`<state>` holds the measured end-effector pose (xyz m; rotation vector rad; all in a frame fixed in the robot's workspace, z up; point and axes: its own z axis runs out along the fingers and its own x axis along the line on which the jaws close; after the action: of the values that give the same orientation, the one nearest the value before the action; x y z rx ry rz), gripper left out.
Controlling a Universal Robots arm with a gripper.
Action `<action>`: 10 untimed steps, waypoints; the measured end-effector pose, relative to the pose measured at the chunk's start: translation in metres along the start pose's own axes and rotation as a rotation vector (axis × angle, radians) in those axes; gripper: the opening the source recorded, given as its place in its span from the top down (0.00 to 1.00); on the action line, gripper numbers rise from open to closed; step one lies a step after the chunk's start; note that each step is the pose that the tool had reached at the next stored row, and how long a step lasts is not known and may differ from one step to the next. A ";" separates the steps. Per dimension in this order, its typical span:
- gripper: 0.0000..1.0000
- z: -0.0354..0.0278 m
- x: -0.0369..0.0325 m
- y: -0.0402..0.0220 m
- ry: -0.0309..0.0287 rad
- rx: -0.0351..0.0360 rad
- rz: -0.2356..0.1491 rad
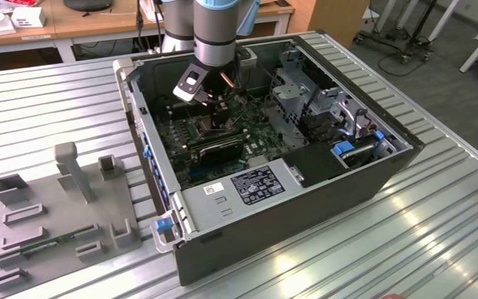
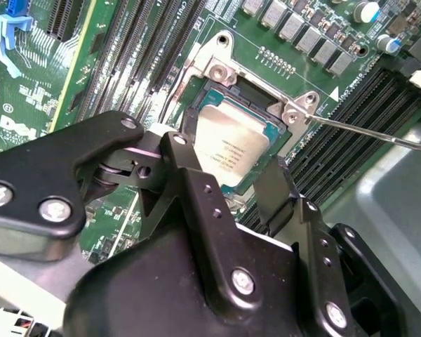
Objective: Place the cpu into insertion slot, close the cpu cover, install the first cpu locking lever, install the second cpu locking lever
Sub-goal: 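Place the cpu into insertion slot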
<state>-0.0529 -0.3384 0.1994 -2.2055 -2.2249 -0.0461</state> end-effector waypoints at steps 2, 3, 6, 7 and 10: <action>0.40 0.0000 0.0000 0.0000 0.0000 0.0000 0.000; 0.40 0.0000 0.0000 0.0000 0.0000 0.0000 0.000; 0.40 -0.0001 0.0000 0.0000 -0.0002 0.0001 0.000; 0.40 -0.0002 0.0000 0.0000 -0.0002 0.0001 0.000; 0.40 -0.0002 0.0000 0.0000 -0.0002 0.0001 0.000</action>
<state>-0.0529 -0.3384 0.1996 -2.2056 -2.2249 -0.0457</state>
